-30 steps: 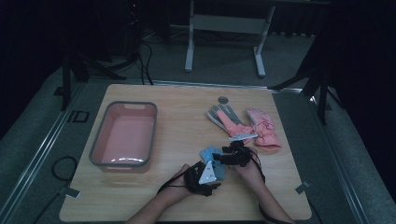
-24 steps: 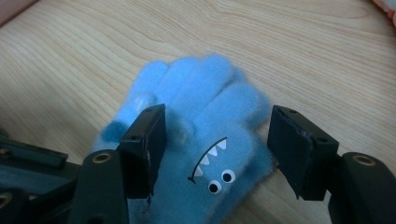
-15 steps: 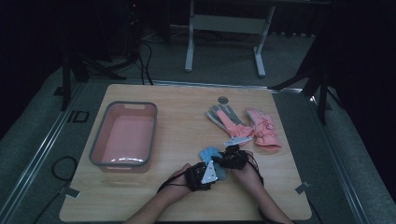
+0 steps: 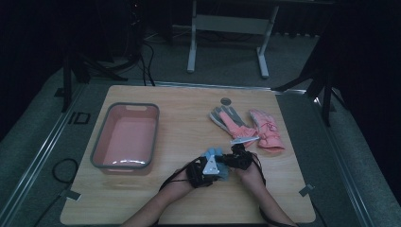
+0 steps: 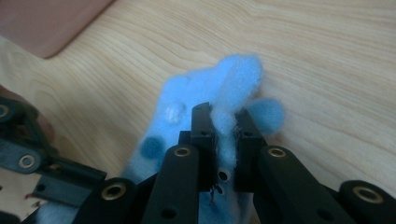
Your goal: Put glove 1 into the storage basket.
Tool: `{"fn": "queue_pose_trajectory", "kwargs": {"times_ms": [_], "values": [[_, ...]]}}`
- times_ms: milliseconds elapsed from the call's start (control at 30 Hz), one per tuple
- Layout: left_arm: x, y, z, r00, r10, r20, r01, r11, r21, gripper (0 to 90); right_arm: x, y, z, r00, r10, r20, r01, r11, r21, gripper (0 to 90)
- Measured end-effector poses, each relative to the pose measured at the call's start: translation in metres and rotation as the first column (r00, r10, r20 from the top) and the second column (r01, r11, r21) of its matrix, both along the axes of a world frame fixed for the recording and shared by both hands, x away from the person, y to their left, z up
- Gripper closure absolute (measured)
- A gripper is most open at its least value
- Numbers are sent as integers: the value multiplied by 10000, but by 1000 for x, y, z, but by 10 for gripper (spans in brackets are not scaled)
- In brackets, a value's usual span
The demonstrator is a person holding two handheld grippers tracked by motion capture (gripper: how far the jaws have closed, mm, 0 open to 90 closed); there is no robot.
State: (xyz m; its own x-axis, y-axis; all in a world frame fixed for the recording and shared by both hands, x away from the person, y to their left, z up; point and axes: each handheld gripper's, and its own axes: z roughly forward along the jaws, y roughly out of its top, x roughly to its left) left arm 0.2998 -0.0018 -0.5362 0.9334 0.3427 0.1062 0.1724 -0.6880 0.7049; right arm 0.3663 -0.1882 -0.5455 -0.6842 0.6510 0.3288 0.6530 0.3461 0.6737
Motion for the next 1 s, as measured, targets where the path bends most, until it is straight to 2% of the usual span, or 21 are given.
{"fn": "queue_pose_trajectory", "kwargs": {"times_ms": [167,300,367,433,533,600,733,833,933,1000], "values": [[1,7,17,9998,-1,185,3,10000,-62,784,1,2,15,9995,81,293,-84,9999,98,836],[1,11,31,9986,-69,527,64,9999,101,784,3,4,28,9989,167,445,-178,9995,242,843],[0,12,35,9979,-96,642,84,9998,189,785,3,5,32,9986,172,502,-191,9991,372,845],[1,14,39,9982,-66,592,55,9998,175,784,4,6,37,9984,137,546,-169,9981,585,846],[3,18,45,9975,-77,702,54,9994,328,785,4,10,44,9970,155,753,-200,9980,596,847],[4,21,49,9971,-27,762,6,9996,266,785,5,15,50,9946,170,1027,-222,9985,491,847],[5,31,57,9962,57,874,-69,9999,126,785,5,22,59,9913,279,1283,-354,9978,562,847],[3,40,61,9942,127,1068,-146,9997,177,784,7,30,65,9911,399,1274,-505,9955,807,847],[3,45,63,9933,188,1139,-214,9995,219,785,8,37,68,9905,463,1297,-575,9948,839,847],[2,53,66,9925,252,1195,-296,9990,350,785,9,45,71,9895,543,1337,-667,9938,895,847]]}}
